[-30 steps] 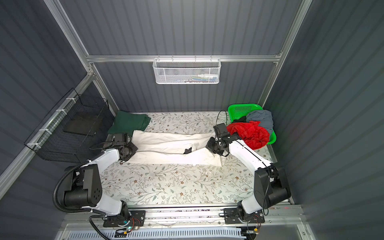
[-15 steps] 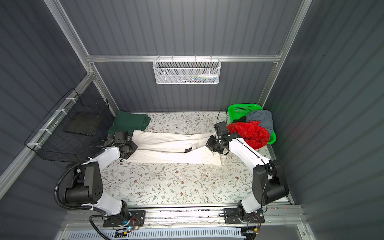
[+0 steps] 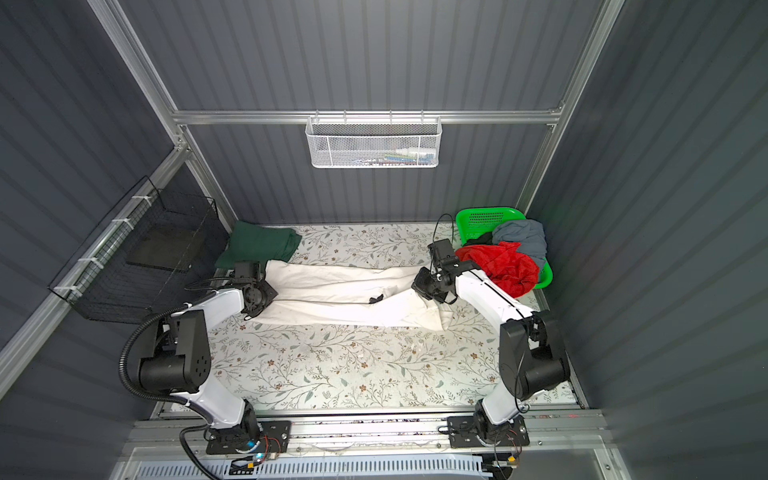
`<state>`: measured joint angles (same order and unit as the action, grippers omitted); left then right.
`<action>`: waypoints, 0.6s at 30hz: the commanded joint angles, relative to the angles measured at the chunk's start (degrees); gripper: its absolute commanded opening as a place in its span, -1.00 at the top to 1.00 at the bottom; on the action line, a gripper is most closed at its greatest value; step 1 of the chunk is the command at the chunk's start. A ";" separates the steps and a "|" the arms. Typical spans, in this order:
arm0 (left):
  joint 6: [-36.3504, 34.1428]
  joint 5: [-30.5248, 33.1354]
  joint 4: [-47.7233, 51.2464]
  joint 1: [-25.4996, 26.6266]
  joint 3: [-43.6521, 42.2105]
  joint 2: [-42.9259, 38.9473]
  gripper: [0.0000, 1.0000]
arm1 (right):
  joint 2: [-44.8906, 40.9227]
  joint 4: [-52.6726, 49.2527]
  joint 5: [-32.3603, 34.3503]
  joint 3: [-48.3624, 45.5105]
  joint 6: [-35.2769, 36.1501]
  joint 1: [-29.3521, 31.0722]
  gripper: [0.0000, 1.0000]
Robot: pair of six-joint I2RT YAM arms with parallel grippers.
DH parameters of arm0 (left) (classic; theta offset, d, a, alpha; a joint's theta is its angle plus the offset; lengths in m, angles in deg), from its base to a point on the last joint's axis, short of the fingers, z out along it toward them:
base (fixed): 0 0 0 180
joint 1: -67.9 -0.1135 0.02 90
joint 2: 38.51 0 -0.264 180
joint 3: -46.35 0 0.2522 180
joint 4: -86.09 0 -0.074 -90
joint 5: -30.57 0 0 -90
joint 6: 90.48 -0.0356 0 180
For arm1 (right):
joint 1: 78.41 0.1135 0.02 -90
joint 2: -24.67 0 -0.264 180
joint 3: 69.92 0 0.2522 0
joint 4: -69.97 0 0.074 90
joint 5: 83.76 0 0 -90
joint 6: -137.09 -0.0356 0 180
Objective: Fold and stack the t-shirts
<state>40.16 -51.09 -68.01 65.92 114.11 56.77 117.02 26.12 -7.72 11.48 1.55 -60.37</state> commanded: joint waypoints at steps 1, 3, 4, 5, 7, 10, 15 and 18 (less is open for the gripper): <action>-1.43 1.21 -0.48 -0.22 1.98 -0.34 1.00 | 0.83 -1.02 0.16 1.73 1.39 -0.25 1.00; -1.66 1.63 -0.35 -0.24 2.32 -0.06 1.00 | 1.86 -1.33 -0.15 2.46 1.81 -0.25 1.00; -1.75 1.67 -0.31 -0.22 2.50 0.24 1.00 | 2.56 -1.68 -0.39 3.00 2.02 -0.24 1.00; -1.71 1.57 -0.35 -0.22 2.60 0.65 1.00 | 3.21 -1.88 -0.71 3.46 2.16 -0.21 1.00; -2.19 1.02 -0.33 -0.22 3.11 1.67 1.00 | 4.37 -1.96 -0.94 4.04 2.30 -0.26 1.00; -5.73 -1.00 2.42 -0.14 6.60 3.82 0.78 | 5.13 -1.98 -0.65 4.58 2.85 -0.29 1.00; -11.35 4.75 7.06 3.07 9.35 0.58 -0.25 | 6.17 -5.73 0.78 8.14 6.78 -1.08 -0.61; -13.93 12.54 8.93 7.17 9.69 -2.87 -0.80 | 4.42 -8.32 3.44 9.05 9.34 -2.14 -0.71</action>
<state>31.03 -45.43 -63.09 69.90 122.00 57.65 123.17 21.92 -7.10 19.06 7.38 -61.44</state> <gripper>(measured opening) 0.869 0.846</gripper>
